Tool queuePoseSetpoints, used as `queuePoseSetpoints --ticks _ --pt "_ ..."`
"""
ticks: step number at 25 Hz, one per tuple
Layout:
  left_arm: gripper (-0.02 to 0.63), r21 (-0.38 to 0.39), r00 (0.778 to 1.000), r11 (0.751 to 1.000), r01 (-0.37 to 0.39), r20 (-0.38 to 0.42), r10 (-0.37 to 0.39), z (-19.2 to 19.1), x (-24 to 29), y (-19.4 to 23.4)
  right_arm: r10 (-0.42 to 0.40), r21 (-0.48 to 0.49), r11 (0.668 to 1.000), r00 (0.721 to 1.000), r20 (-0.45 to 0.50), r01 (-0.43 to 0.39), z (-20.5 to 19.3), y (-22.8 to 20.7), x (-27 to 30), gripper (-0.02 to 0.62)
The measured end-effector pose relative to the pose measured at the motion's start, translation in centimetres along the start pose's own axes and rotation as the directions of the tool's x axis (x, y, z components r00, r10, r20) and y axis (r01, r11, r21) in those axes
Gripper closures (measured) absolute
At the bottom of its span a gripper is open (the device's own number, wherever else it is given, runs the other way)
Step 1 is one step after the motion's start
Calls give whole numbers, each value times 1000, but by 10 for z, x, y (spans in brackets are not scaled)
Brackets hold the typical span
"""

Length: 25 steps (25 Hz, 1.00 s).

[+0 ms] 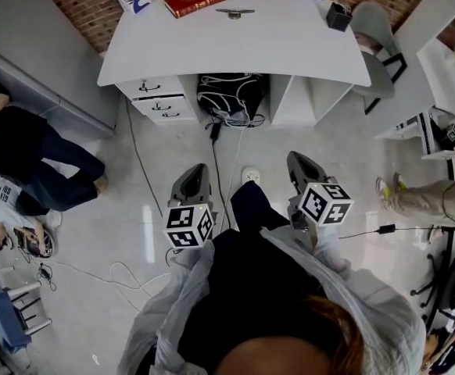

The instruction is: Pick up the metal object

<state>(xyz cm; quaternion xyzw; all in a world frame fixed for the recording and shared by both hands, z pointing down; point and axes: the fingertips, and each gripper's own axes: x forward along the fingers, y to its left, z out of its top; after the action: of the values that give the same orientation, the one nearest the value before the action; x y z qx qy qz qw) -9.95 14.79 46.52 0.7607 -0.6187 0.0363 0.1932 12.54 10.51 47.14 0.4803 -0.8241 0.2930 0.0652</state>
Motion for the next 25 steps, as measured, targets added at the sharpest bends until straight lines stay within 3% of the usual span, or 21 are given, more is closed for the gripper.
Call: queuePoseSetpoints --ticks 17,22,25 --pt "577 2 999 999 -50 12 50 72 140 40 55 6 998 998 -18 -55 101 -43 134 588" --pt "577 -10 997 997 -80 6 80 83 171 52 112 140 984 994 4 -112 121 -55 165 586" --pt "577 -6 995 995 -97 -1 97 84 187 59 177 288 942 984 14 -173 129 -59 188 388"
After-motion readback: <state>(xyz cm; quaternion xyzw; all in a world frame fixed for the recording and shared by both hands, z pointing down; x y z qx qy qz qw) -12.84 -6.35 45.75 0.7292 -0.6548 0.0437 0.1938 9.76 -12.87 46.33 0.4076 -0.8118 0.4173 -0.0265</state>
